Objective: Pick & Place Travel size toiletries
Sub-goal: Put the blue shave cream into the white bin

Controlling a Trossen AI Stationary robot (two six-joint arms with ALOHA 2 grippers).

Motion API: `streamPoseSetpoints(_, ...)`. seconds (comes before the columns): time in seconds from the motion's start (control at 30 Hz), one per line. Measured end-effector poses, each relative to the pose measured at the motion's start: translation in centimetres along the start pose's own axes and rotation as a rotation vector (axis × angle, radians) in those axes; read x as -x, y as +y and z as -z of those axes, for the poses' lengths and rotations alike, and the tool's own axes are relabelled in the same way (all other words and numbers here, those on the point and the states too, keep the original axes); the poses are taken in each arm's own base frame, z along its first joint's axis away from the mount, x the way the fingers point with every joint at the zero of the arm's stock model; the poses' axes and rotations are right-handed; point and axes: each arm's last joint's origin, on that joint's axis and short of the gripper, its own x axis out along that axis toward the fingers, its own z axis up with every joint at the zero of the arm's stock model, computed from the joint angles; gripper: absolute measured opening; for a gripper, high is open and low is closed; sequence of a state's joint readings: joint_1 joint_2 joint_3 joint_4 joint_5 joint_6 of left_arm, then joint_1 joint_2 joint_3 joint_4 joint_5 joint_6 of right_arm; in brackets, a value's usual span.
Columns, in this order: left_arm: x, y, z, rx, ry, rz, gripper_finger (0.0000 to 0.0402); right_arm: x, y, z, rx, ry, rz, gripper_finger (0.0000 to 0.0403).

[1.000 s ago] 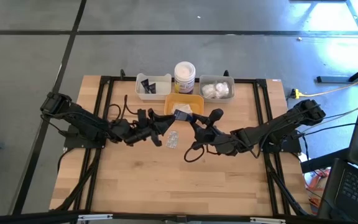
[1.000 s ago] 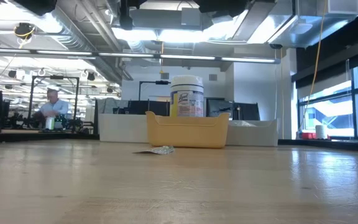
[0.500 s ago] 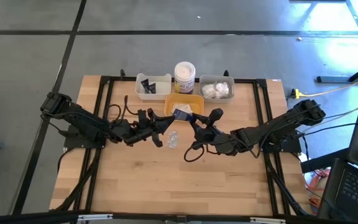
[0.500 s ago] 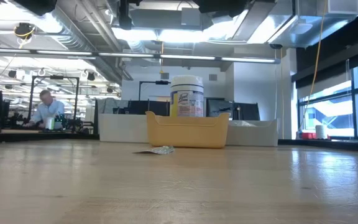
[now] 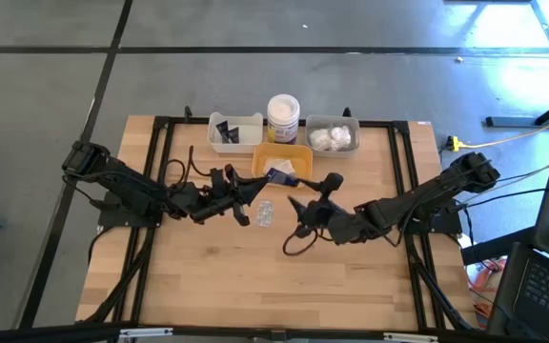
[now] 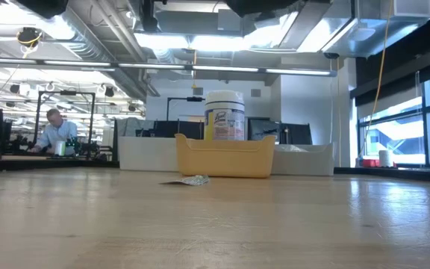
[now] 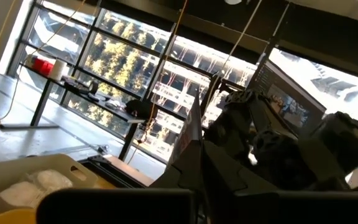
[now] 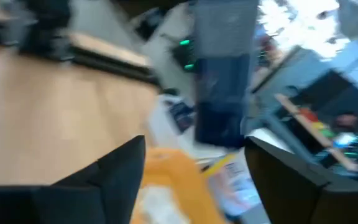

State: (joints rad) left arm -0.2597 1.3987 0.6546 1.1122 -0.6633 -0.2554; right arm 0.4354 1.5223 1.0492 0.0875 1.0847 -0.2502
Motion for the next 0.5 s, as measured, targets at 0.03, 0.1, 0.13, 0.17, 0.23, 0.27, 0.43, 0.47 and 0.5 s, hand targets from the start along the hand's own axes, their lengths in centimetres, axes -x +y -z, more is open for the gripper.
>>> streamPoseSetpoints(0.03,0.0,0.0,-0.1,-0.007,-0.005,0.002,0.0003,0.2,0.3,0.2,-0.005,0.006,-0.033,0.0279)
streamPoseSetpoints(0.1,0.1,0.0,-0.4,-0.026,-0.015,-0.002,0.0003,0.7,0.7,0.9,-0.011,0.035,-0.124,0.0292)
streamPoseSetpoints(0.13,0.1,0.0,-0.6,-0.033,-0.024,-0.012,0.0003,0.9,0.8,1.2,-0.022,0.060,-0.171,0.0295)
streamPoseSetpoints(0.17,0.1,0.0,-0.7,-0.040,-0.031,-0.022,0.0002,1.1,0.8,1.6,-0.041,0.090,-0.221,0.0296)
streamPoseSetpoints(0.23,0.1,0.1,-0.8,-0.076,-0.027,-0.039,0.0002,1.5,0.7,2.5,-0.060,0.167,-0.315,0.0293)
streamPoseSetpoints(0.27,0.1,0.1,-0.8,-0.088,-0.028,-0.044,0.0002,1.7,0.7,2.9,-0.063,0.215,-0.360,0.0288)
streamPoseSetpoints(0.43,0.0,0.6,-1.0,-0.164,-0.008,-0.112,0.0002,2.4,0.5,5.1,-0.067,0.425,-0.456,0.0246)
streamPoseSetpoints(0.47,0.0,0.9,-1.0,-0.181,0.003,-0.133,0.0002,2.5,0.6,5.5,-0.069,0.454,-0.461,0.0232)
streamPoseSetpoints(0.5,-0.1,1.2,-1.0,-0.199,0.016,-0.151,0.0002,2.5,0.6,6.1,-0.066,0.482,-0.468,0.0216)
